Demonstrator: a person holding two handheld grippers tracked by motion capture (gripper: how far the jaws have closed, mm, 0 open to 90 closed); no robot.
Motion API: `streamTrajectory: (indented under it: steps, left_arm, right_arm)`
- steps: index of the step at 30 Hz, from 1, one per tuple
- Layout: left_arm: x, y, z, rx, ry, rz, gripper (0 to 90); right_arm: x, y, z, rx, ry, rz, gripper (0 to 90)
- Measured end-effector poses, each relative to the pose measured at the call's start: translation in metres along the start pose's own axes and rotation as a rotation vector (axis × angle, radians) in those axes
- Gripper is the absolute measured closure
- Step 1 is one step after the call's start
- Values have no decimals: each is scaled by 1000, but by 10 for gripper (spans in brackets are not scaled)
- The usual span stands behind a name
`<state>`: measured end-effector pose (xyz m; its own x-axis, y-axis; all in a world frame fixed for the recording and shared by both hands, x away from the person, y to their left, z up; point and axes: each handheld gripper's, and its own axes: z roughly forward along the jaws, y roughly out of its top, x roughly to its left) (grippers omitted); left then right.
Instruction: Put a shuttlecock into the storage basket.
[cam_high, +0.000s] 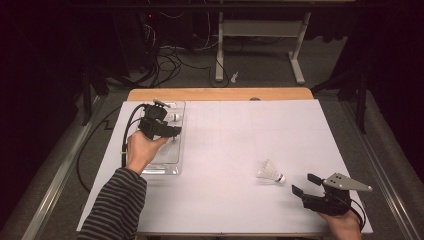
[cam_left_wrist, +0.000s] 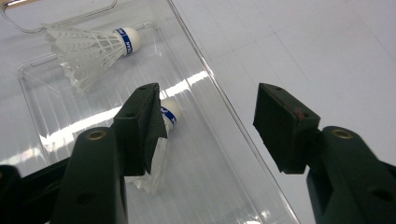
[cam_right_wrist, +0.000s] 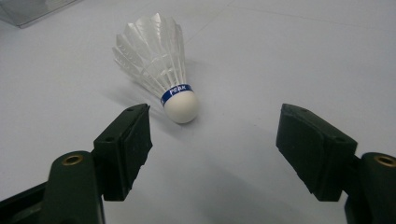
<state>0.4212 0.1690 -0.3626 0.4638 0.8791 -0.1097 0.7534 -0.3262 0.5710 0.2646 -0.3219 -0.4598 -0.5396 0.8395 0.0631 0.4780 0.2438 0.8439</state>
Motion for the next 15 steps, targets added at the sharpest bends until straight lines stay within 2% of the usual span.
streamTrajectory:
  steps: [11,15]
  left_arm:
    - [-3,-8,-4,-15,-15,8,411]
    - [-5,-10,-6,-33,-3,20,407]
  right_arm:
    - [0,0,0,3,0,1,270]
    - [0,0,0,3,1,0,270]
